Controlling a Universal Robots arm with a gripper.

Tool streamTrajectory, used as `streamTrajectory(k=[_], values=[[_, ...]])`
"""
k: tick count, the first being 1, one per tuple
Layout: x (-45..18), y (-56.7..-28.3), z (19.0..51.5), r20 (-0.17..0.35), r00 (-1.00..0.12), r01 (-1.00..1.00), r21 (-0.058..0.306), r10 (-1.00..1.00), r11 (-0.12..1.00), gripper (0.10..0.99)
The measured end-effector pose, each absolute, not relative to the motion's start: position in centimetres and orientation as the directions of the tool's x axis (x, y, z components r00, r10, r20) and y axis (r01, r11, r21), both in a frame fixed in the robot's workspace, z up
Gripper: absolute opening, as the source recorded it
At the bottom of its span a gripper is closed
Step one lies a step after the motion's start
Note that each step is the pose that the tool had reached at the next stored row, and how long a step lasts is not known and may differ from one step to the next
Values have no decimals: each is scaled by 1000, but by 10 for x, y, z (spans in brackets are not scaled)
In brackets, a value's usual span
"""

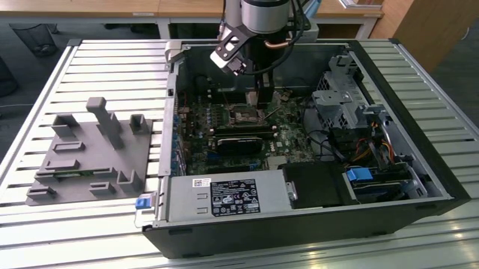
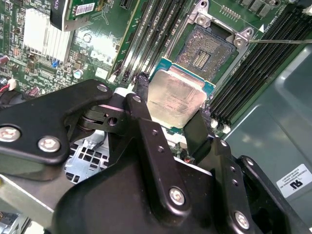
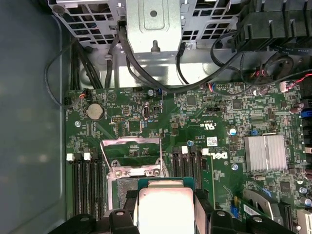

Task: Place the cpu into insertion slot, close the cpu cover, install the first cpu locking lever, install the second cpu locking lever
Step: 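Place the cpu into insertion slot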

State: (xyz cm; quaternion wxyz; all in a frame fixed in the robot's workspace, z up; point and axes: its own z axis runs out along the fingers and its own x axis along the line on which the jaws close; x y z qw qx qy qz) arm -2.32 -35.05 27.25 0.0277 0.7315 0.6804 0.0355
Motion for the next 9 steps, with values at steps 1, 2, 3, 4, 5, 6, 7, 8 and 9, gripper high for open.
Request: streamTrajectory(k=[1,2,3,4,5,6,7,8,9], values=[[-23,-351,272,14,72,993,89,997,-73,545],[-23,-351,272,14,71,993,89,997,-72,545],[-23,-351,272,14,71,993,89,997,-72,545],[-23,-351,272,14,71,993,89,997,-72,545],[-23,-351,272,14,71,993,89,997,-72,545],[-23,-351,271,14,71,993,89,997,-72,545],[-23,-351,271,14,71,993,89,997,-72,545],[-23,-351,271,14,71,993,89,997,-72,545],[-23,-351,271,14,71,993,89,997,-72,545]])
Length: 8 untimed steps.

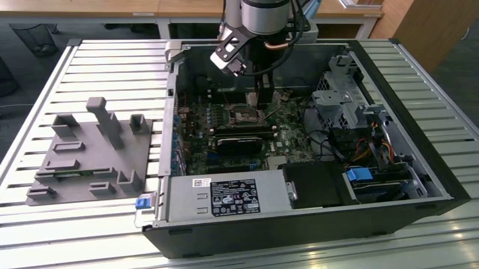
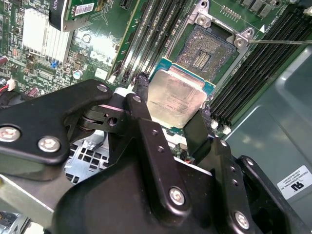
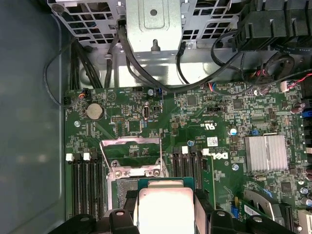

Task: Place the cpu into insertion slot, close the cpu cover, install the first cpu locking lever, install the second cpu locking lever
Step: 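Place the cpu into insertion slot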

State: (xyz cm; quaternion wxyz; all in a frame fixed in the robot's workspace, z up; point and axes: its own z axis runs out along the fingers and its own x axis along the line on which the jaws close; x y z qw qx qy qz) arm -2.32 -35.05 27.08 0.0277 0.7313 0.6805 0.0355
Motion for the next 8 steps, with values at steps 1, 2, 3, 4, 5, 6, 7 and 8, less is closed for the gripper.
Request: streamTrajectory(k=[1,2,3,4,5,6,7,8], values=[[-23,-351,271,14,71,993,89,997,-72,545],[-23,-351,270,14,71,993,89,997,-72,545],[-23,-351,270,14,71,993,89,997,-72,545],[-23,-351,270,14,71,993,89,997,-72,545],[-23,-351,270,14,71,993,89,997,-72,545],[-23,-351,270,14,71,993,89,997,-72,545],[-23,-351,269,14,71,993,89,997,-72,545],[-23,-351,269,14,71,993,89,997,-72,545]])
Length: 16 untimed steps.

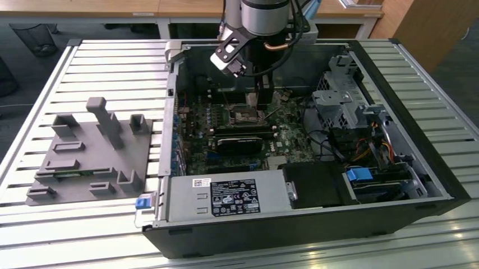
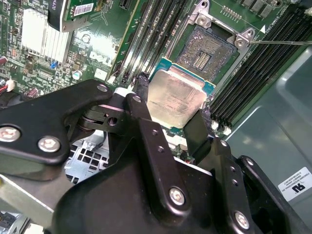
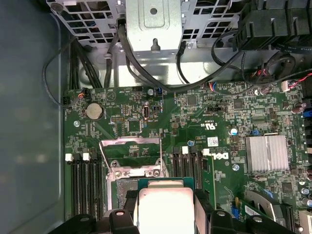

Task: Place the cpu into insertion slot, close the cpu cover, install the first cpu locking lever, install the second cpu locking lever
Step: 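Place the cpu into insertion slot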

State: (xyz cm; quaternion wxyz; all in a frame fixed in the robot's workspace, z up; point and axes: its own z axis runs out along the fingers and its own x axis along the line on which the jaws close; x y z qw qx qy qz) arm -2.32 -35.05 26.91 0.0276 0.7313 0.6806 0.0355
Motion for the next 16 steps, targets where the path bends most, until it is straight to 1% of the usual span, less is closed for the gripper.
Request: streamTrajectory(k=[16], values=[[-23,-351,264,14,71,993,89,997,-72,545]])
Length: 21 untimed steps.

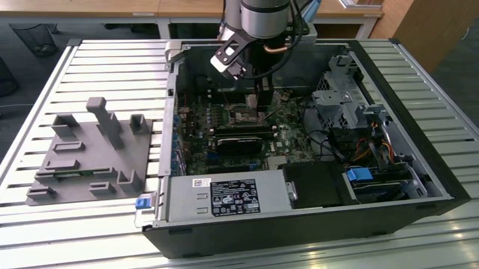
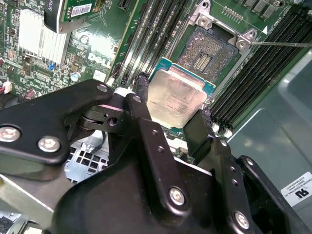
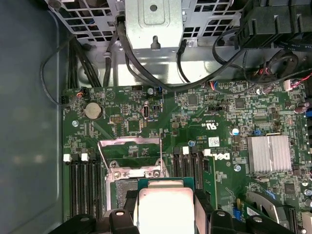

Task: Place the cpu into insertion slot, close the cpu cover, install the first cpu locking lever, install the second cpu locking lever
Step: 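Place the cpu into insertion slot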

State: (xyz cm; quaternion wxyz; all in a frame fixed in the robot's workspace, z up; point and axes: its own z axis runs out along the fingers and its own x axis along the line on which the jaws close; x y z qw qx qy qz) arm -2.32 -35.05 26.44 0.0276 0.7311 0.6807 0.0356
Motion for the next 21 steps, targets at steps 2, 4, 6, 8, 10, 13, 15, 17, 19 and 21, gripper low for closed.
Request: streamTrajectory(k=[2,4,6,8,10,13,15,17,19,21], values=[[-23,-351,264,14,71,993,89,997,-72,545],[-23,-350,263,15,70,993,89,997,-72,545],[-23,-349,263,16,70,993,89,997,-72,545],[-24,-348,262,16,67,994,89,998,-68,545],[-24,-346,260,16,63,994,89,998,-64,545],[-24,-342,258,16,59,994,89,998,-60,545],[-25,-340,256,17,56,994,89,998,-57,545],[-25,-339,252,17,49,995,89,999,-51,545],[-25,-338,249,17,37,995,89,999,-38,545],[-25,-336,247,17,23,996,90,1000,-25,545]])
